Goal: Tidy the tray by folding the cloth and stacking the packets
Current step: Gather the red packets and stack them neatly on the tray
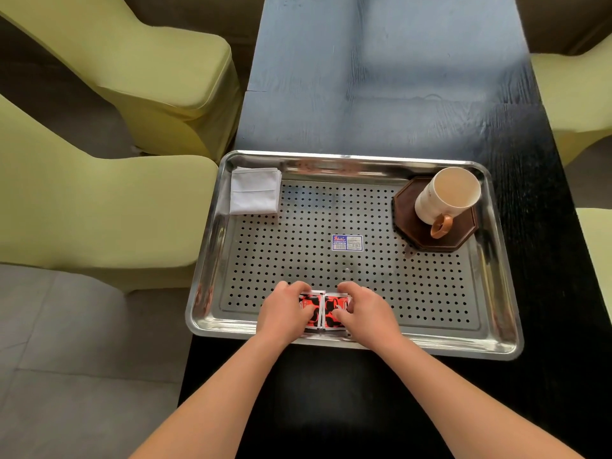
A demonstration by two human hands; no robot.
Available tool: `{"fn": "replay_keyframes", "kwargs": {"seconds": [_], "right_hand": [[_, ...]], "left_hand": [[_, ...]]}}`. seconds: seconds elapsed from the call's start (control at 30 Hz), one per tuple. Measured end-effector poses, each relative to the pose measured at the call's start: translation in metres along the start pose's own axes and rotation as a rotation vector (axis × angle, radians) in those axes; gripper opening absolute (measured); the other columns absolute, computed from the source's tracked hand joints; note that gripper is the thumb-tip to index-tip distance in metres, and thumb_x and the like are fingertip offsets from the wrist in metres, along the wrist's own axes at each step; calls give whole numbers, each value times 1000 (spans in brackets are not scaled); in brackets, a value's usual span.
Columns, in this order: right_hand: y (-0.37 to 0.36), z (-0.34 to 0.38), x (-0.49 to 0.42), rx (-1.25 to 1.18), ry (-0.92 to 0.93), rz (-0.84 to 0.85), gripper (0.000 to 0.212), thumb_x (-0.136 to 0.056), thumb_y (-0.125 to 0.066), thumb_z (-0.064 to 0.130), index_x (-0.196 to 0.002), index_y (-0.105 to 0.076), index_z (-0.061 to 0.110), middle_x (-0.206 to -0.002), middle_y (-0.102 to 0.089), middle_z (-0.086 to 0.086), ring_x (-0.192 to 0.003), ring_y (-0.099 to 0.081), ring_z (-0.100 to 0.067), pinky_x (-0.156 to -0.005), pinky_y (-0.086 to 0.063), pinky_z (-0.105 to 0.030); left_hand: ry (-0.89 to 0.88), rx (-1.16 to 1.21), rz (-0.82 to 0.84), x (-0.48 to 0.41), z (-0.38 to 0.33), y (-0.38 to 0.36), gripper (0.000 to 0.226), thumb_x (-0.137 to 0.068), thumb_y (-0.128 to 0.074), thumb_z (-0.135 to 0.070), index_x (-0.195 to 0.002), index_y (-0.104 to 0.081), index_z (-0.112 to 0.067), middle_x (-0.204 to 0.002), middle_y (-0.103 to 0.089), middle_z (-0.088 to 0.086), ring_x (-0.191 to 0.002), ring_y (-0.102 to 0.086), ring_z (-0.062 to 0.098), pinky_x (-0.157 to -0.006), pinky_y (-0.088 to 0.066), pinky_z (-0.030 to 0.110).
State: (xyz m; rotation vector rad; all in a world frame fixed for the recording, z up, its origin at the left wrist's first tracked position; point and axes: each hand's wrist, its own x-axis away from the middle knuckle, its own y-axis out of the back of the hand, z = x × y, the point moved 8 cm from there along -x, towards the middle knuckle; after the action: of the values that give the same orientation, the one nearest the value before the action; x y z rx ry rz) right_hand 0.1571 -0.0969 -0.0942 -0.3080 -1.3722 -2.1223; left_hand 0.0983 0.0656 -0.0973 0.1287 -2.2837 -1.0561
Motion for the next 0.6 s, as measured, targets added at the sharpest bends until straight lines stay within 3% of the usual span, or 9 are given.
{"fn": "replay_keyframes", "kwargs": {"seconds": [0.3,0.6], "right_hand": [[-1,-4,6,-9,-33,-48,44,-89,-68,38,-128,-55,23,-95,-69,4,-89,-63,-16,-76,-51,-33],[-1,-3,3,-18,-25,-30,49,-84,-71,43,-130,-54,34,-98,-67,6,-92,-63,-15,-80,-52,-34]], "left_hand": [[39,62,-37,3,1,1,41,-88,-64,-25,-129,-59,-23,-107,-57,0,-88,-54,13,-78,-43,25],[21,-2,3,2,-4,4,43,-86,-69,-41,-127,-58,-35,-106,-54,-2,-90,-60,16,-77,-51,31]]}}
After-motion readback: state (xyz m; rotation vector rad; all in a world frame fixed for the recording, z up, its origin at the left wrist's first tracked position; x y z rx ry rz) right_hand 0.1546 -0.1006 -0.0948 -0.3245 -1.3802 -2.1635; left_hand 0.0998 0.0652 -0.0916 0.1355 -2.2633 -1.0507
